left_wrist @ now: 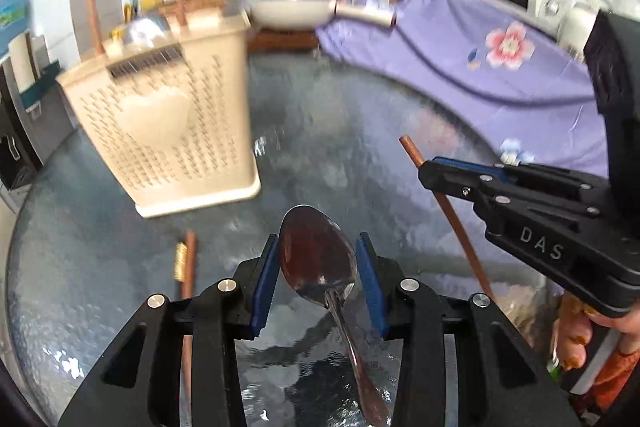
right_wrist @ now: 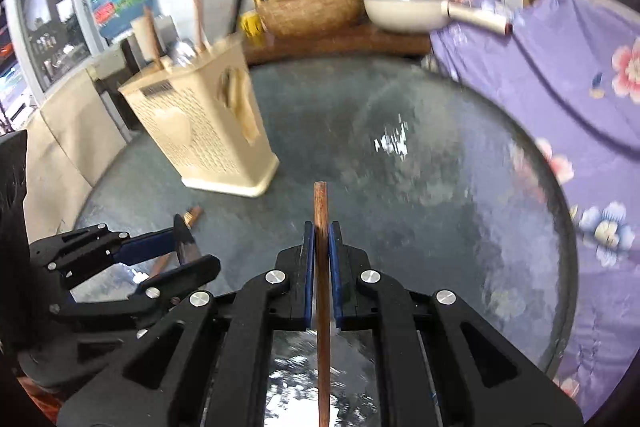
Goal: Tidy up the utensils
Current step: 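Drop the chopstick into the holder with the right gripper while the left drops the spoon in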
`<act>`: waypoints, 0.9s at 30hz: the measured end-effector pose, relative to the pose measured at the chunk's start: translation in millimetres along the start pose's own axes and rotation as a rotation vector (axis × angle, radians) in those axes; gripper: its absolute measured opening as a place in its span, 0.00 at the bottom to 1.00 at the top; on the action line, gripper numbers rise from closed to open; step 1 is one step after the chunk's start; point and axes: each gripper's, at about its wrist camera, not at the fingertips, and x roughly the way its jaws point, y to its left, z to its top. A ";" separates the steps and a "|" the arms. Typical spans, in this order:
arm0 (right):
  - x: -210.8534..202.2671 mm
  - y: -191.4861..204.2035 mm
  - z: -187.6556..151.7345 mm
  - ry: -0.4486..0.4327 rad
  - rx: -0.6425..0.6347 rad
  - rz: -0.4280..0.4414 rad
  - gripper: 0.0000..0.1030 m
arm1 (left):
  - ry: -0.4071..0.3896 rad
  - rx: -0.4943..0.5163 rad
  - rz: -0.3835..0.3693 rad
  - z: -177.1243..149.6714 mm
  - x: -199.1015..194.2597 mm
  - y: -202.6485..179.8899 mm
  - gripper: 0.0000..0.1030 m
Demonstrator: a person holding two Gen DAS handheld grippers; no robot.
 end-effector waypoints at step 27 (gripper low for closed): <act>-97.0 93.0 88.8 -0.302 -0.135 0.092 0.08 | -0.281 0.001 0.017 52.0 -114.0 61.5 0.36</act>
